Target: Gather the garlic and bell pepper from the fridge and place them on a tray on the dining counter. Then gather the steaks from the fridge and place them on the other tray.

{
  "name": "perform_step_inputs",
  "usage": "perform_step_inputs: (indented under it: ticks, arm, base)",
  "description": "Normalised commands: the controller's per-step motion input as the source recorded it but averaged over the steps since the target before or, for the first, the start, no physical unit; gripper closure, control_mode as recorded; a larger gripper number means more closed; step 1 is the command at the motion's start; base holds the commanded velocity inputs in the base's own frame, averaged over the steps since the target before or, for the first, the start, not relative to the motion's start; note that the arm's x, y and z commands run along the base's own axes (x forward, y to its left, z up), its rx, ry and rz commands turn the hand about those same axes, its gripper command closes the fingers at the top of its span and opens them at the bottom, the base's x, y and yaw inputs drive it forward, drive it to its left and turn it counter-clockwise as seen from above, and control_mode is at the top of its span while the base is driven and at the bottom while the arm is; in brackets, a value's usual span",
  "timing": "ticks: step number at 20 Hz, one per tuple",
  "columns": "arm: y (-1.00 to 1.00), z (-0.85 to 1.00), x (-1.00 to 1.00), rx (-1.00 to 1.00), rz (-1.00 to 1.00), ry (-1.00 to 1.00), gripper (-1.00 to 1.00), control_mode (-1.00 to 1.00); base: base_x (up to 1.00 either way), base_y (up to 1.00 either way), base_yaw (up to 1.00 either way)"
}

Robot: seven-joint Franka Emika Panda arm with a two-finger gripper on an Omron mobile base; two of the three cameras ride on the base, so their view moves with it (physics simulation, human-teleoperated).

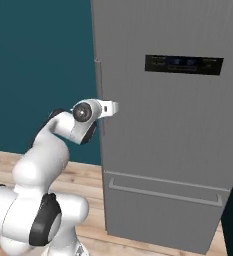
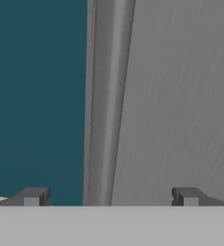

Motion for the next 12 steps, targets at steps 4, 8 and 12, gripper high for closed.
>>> perform_step_inputs:
  ticks: [4,8,12]
  arm:
    - [0.00,0.09,0.72,0.00,0.00,0.00,-1.00,-1.00]
    - [0.00,0.01,0.77,0.00,0.00,0.00,-1.00,-1.00]
    - [0.00,0.00,0.81,0.00,0.00,0.00,-1.00,-1.00]
  base:
    - [0.00,0.00,0.00]
    - [0.00,0.00,0.00]
    - [0.00,0.00,0.00]
